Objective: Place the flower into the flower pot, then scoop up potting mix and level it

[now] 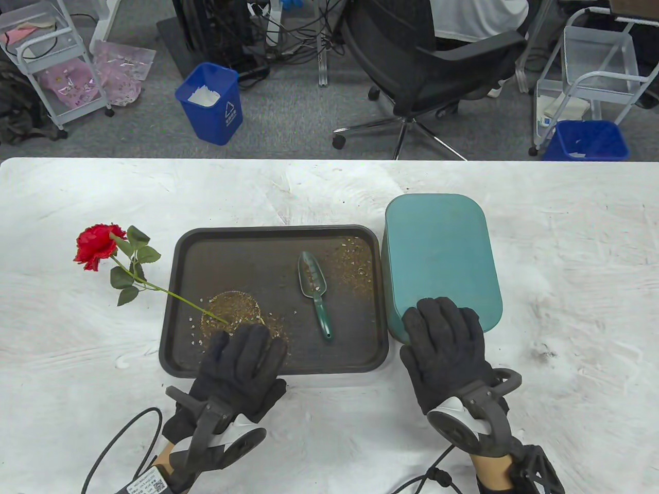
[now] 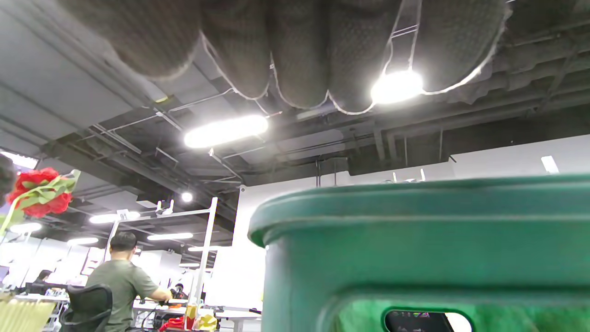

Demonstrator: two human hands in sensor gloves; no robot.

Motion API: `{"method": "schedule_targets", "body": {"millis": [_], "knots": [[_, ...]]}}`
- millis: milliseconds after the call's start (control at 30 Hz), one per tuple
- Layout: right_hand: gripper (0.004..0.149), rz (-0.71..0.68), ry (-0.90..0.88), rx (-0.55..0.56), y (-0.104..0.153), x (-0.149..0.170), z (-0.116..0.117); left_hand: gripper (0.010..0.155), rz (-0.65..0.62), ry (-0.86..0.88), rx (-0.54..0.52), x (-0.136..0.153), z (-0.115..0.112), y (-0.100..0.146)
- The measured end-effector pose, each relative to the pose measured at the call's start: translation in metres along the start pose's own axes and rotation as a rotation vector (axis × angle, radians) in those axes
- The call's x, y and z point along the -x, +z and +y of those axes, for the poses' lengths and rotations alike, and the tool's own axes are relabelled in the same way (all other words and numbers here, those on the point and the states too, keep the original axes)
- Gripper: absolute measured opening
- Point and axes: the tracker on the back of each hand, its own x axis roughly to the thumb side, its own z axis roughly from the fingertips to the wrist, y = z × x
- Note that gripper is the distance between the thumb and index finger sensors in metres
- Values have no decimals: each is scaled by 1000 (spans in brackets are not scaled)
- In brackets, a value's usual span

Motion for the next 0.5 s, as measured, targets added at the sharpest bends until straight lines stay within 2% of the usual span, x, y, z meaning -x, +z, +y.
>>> {"method": "schedule_targets", "body": {"millis": [133, 500], "knots": [[58, -8, 5, -12, 1, 0, 2, 84, 13, 5, 14, 2, -2, 0], [57, -13, -5, -47, 1, -3, 8, 83, 29, -22, 51, 3, -5, -1]]}}
